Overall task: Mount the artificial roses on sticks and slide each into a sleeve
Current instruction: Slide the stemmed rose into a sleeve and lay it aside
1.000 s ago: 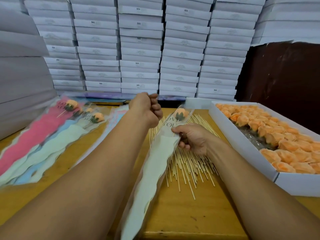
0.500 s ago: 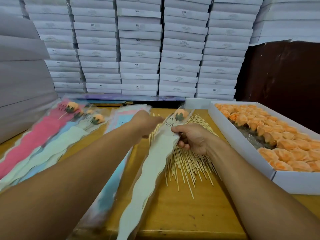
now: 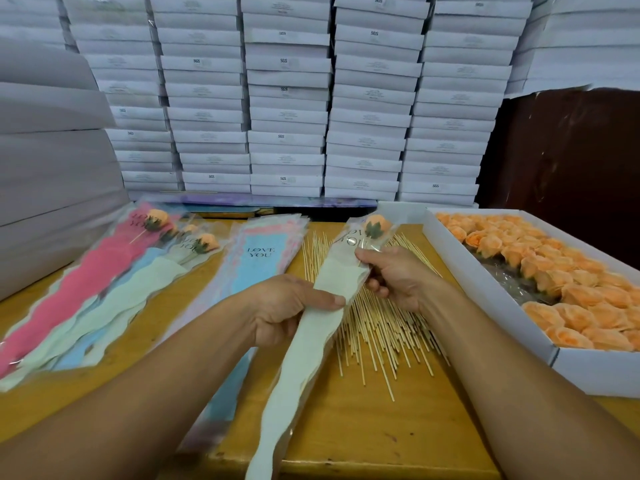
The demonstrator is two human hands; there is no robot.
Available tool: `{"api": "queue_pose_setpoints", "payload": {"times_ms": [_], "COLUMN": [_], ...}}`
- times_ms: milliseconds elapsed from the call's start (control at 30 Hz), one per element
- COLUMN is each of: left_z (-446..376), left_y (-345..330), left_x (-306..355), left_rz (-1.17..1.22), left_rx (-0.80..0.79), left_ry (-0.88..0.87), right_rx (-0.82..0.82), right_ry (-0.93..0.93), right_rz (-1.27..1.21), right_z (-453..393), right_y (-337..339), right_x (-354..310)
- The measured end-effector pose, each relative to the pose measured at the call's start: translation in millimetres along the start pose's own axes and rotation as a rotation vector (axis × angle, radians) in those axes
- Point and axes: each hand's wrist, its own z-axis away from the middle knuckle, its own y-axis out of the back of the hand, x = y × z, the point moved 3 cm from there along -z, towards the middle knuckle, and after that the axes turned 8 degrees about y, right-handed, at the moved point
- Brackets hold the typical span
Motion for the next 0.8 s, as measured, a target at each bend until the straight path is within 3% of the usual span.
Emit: {"api": "queue_pose_setpoints", "payload": {"times_ms": [167, 333, 800], "left_z": [-1, 0, 54], "left_y": [1, 11, 179], "left_x": [-2, 0, 16], "left_rz": [0.042, 0.054, -0.201], "left_rx": [-0.058, 0.016, 0.713], "left_ry": [-0.036, -0.11, -0.23], "right_rx": [0.002, -0.015, -0.087], "right_ry": [0.028, 0.033, -0.014], "right_rz": [0.009, -0.072, -0.013], "right_z": [-1, -5, -7], "right_y": [1, 1, 3], "right_x": [1, 3, 7]}}
